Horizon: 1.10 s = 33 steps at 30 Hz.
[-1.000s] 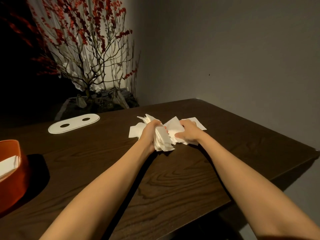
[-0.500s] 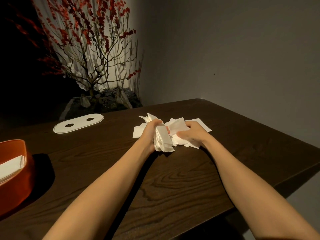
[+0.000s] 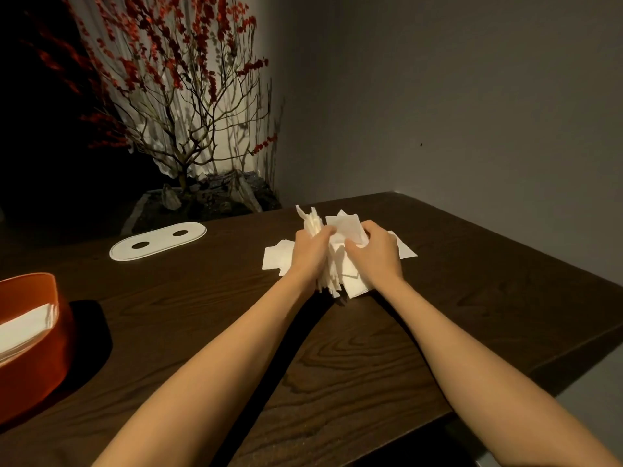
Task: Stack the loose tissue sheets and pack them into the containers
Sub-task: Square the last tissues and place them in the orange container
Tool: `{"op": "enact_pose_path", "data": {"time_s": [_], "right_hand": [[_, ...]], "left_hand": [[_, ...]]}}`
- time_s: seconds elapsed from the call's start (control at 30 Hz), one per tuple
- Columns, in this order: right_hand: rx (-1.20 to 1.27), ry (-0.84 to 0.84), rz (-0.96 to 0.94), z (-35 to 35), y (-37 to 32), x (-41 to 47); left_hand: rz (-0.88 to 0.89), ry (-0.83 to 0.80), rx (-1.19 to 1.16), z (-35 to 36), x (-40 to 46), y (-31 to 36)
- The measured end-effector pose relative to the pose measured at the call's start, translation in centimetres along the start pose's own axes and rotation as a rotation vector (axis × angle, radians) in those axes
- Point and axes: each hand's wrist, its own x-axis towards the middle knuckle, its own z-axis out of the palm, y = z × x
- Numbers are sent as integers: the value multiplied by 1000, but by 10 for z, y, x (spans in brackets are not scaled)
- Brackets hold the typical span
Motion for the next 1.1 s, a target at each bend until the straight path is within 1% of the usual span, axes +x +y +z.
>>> {"op": "enact_pose_path", "data": {"time_s": [0.13, 0.2, 0.27, 0.37, 0.5, 0.57, 0.67, 0.77, 0.83, 0.9, 1.0, 1.03, 1.1], "right_hand": [[53, -19, -89, 0, -13, -9], [58, -52, -104, 1, -16, -12], [64, -96, -88, 1, -16, -12], [151, -203, -67, -3, -15, -9], [329, -449, -7, -9, -10, -4], [340, -485, 0, -9, -8, -3], [316, -452, -7, -8, -7, -3], [311, -381, 3, -8, -7, -3], [322, -292, 26, -7, -7, -2], [300, -149, 60, -6, -5, -1], [193, 33, 45, -7, -6, -1], [158, 62, 14, -6, -8, -3], [113, 62, -55, -4, -12, -8]], "left_hand": [[145, -18, 17, 6, -7, 1], [206, -64, -11, 7, -11, 3], [225, -112, -32, 6, -8, 1], [156, -130, -50, 3, -8, 1], [-50, -109, -249, -6, -9, 3], [-118, -122, -345, -10, -10, 4], [-187, -132, -490, -14, -13, 6], [-273, -169, -578, -17, -17, 7], [-324, -157, -617, -19, -17, 7], [-378, -123, -660, -20, -18, 8], [-427, -128, -647, -19, -16, 9], [-425, -145, -612, -18, -16, 9], [-399, -187, -529, -12, -17, 9]]}}
